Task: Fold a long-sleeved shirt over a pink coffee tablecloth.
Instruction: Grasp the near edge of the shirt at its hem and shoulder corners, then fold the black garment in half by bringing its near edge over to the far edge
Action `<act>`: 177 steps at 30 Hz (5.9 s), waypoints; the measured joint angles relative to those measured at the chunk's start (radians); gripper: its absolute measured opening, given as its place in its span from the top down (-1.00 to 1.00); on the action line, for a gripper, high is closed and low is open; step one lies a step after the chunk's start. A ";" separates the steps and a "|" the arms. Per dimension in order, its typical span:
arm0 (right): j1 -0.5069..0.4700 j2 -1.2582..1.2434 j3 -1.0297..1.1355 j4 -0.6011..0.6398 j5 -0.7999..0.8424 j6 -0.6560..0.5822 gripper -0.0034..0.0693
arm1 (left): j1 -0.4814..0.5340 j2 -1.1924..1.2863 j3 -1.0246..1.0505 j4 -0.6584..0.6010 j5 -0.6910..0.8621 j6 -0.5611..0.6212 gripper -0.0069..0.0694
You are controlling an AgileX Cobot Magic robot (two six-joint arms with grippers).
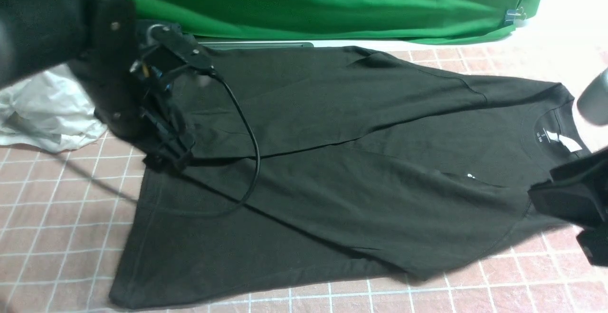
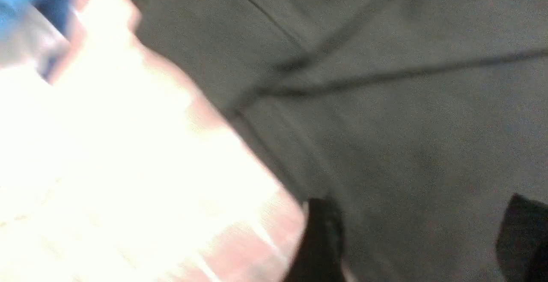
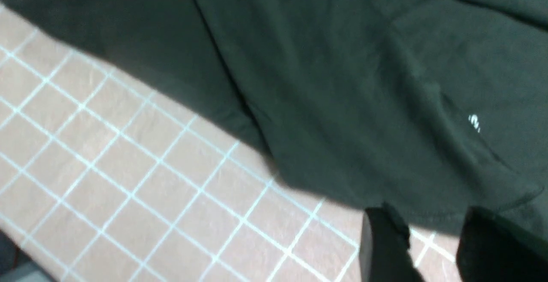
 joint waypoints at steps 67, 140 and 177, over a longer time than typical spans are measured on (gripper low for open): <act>0.000 0.000 0.142 0.099 -0.233 -0.029 0.24 | 0.145 -0.170 0.610 -0.134 -0.356 -0.381 0.68; -0.135 0.692 0.219 -0.354 -0.464 -0.318 0.69 | 0.145 -0.663 0.594 -0.198 -0.070 -0.257 0.70; -0.294 0.797 -0.224 -0.326 -0.395 0.108 0.79 | 0.189 -0.029 0.191 0.007 -0.379 -0.479 0.70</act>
